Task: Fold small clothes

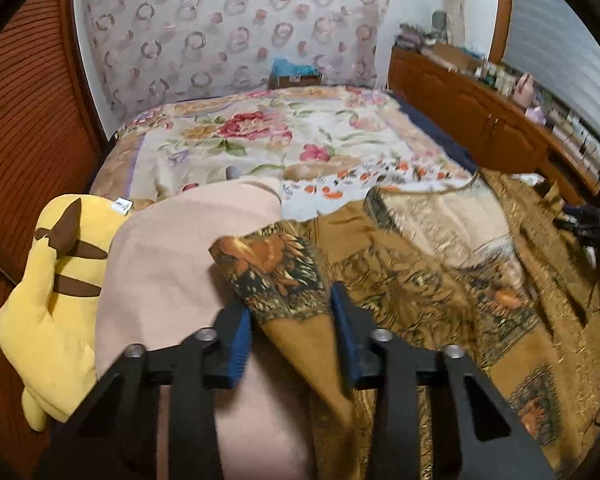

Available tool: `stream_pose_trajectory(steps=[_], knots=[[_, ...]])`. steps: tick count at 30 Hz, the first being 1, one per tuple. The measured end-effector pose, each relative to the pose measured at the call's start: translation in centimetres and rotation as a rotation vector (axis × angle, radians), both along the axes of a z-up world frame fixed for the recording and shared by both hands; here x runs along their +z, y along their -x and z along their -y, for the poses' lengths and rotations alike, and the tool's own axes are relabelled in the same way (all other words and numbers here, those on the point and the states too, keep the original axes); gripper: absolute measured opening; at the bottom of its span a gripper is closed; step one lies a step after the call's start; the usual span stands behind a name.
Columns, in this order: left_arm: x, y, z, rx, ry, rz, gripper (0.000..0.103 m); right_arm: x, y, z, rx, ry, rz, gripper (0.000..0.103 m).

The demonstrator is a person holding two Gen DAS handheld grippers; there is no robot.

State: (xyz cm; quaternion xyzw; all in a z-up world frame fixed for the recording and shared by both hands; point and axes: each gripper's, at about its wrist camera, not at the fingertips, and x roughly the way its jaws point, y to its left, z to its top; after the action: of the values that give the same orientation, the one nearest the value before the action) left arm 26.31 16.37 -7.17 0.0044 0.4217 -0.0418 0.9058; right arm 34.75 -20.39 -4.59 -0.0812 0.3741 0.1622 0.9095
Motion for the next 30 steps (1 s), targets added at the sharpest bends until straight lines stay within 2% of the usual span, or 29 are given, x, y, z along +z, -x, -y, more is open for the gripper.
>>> stream_pose_trajectory(steps=[3,6,11,19,21,23,24,25,30], knots=[[0.3,0.4,0.1,-0.013,0.023,0.015,0.017,0.0,0.0,0.0,0.0,0.0,0.0,0.072],[0.7,1.0,0.6,-0.022,0.038,0.034,0.009,0.0,0.0,0.0,-0.001,0.003,0.001,0.072],[1.5,2.2,1.7,-0.049,0.077,0.058,0.005,0.1,-0.1,0.0,0.002,-0.004,-0.008,0.072],[2.1,4.3,3.9,-0.1,0.097,0.07,0.004,0.4,-2.2,0.2,-0.012,-0.001,-0.043,0.072],[2.4,5.0,4.2,-0.103,0.098,0.083,0.004,0.7,-2.5,0.2,0.003,0.001,-0.047,0.057],[2.6,6.0,4.4,-0.1,0.109,0.095,0.004,0.9,-2.2,0.1,0.024,-0.036,-0.065,0.019],[2.7,6.4,4.5,-0.1,0.114,0.1,0.004,1.0,-1.9,0.0,0.026,-0.034,-0.059,0.016],[2.8,7.2,4.6,-0.102,0.12,0.11,0.004,1.2,-1.3,-0.1,0.03,-0.017,-0.033,0.008],[3.7,10.6,4.4,-0.089,0.133,0.157,0.004,3.8,3.5,0.8,0.027,-0.074,0.096,0.004]])
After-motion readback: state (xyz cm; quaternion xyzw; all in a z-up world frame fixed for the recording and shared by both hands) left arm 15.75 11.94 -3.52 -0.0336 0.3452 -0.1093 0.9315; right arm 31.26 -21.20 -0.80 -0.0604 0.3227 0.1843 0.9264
